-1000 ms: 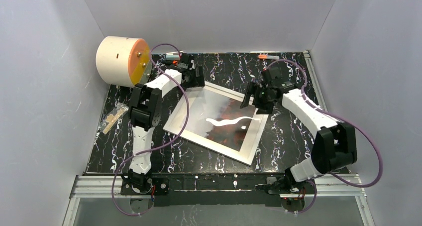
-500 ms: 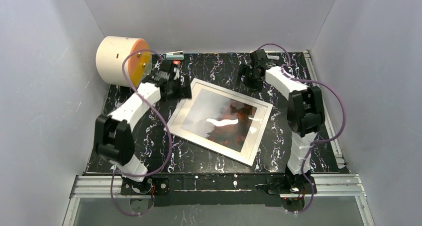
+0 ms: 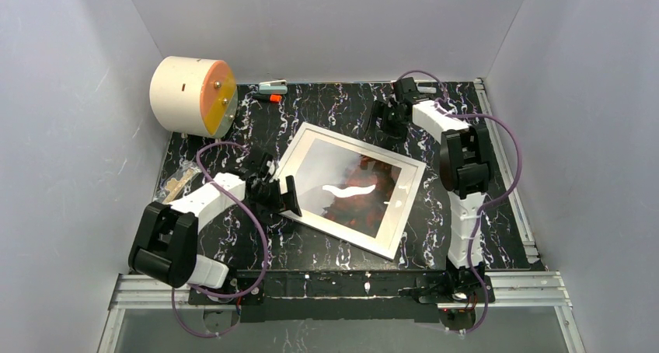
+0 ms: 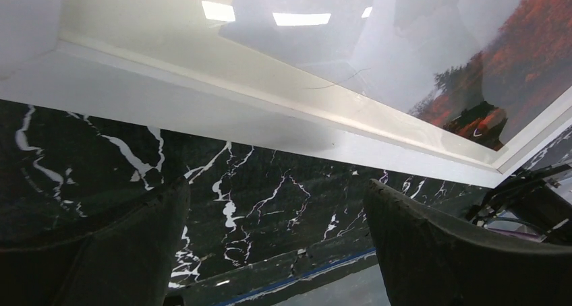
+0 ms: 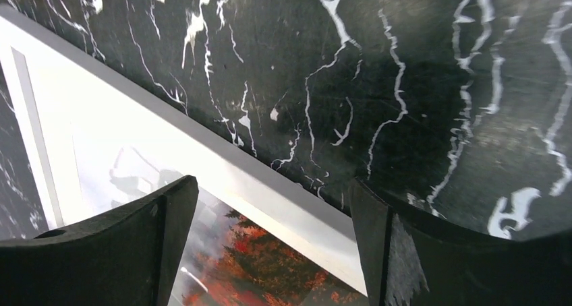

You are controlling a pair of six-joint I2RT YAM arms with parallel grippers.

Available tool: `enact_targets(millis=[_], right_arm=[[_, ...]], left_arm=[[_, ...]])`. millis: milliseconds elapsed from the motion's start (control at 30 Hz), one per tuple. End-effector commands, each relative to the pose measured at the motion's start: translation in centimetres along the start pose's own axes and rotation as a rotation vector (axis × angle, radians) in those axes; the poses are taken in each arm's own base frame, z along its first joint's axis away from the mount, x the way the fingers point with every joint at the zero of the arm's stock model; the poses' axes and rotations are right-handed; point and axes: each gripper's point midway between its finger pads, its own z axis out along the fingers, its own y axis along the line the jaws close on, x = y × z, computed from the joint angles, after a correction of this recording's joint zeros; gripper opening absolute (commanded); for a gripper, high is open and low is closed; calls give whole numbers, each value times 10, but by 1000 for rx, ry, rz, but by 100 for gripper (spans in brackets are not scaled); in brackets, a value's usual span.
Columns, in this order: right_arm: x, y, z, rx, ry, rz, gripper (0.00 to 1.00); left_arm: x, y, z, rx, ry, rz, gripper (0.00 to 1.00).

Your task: Put the photo into the frame

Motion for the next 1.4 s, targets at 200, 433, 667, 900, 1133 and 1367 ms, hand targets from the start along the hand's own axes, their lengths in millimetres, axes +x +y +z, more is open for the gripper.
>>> enact_targets(millis=[200,433,667,900,1133,1367], right_arm=[[38,12,1,-131,160,-50,89],[69,9,-22,-145,201,-19,83],[94,8,-41,-145,210,92,50],[117,14,-53,-206,207,149,36],[117,8,-66,-123,175,170,38],[61,-1,-108,64,-62,163,68]], left_arm=[[-28,-31,16,149,-71,-26,98],[-75,-43,20,177,-140,-26,98],[-127,-59,32,175,-147,53,98],[-153,-63,51,162,-137,95,98],[-177,-65,62,135,-151,105,98],[-211,-32,23,-46,-306,84,98]])
